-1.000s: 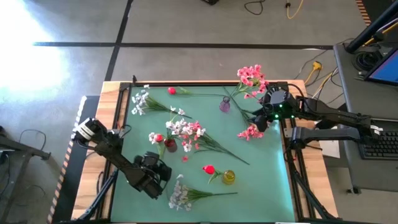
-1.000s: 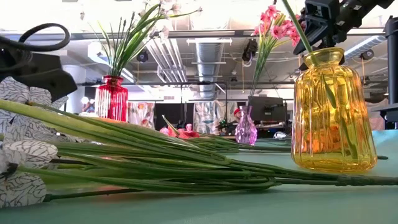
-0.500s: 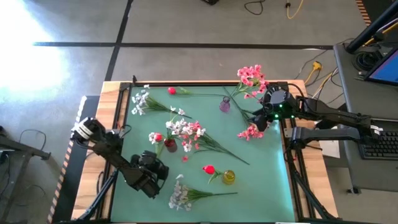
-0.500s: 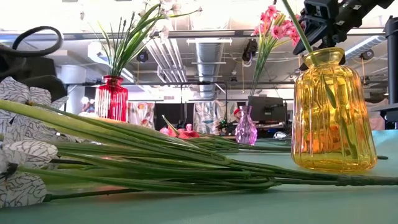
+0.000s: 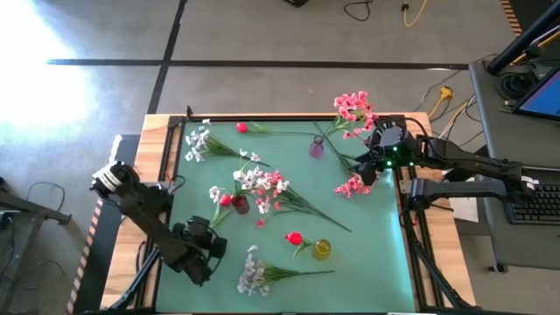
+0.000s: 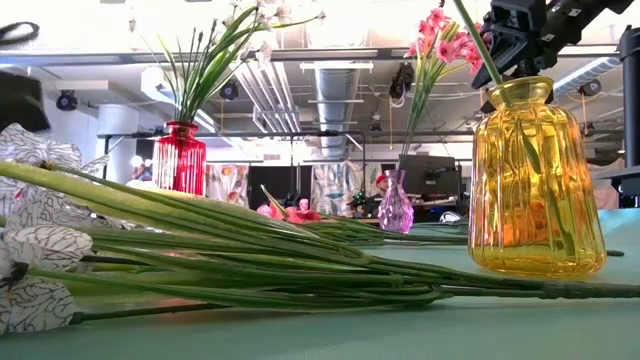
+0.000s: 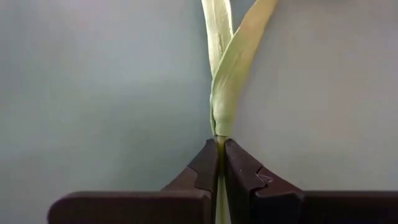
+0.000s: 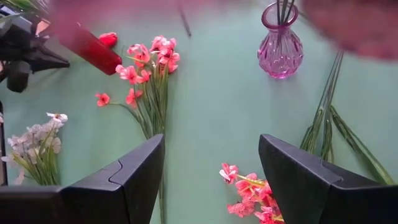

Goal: Sort flowers into vase by color
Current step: Put the bottom red tulip into the yellow flower vase

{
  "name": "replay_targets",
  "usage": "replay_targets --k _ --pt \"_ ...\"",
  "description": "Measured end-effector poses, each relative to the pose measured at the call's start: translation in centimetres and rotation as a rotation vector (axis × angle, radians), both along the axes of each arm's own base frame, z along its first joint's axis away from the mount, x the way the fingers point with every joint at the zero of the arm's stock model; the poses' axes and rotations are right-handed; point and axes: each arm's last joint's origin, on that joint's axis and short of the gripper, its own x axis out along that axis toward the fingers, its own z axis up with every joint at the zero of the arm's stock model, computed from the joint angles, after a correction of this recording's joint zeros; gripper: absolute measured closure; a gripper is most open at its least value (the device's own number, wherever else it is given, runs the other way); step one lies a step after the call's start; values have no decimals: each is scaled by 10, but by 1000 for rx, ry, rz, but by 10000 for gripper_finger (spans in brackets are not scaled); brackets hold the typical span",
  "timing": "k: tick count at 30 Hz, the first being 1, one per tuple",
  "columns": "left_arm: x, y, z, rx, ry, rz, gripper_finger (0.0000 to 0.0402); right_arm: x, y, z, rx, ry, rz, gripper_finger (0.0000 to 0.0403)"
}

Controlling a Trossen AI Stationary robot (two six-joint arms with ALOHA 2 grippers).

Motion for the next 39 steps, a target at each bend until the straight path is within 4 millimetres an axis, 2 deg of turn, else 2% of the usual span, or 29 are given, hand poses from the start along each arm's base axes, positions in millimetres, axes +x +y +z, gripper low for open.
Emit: replay_targets --k 9,17,22,26,32,39 --pt "-23 4 47 -122 -99 -78 401 0 1 0 52 -10 11 149" --pt "-40 10 77 -328 -46 -181 402 0 3 0 107 -25 46 142" --pt "-45 7 98 -394 -85 -272 402 0 5 0 160 -39 98 141" --pt "-47 -3 120 -422 -130 -407 402 1 8 1 207 -51 133 146" --pt "-47 -17 154 -367 -280 -579 401 -1 16 3 214 -62 177 148" --pt "-39 -27 183 -143 -492 -779 401 -8 24 9 222 -104 205 142"
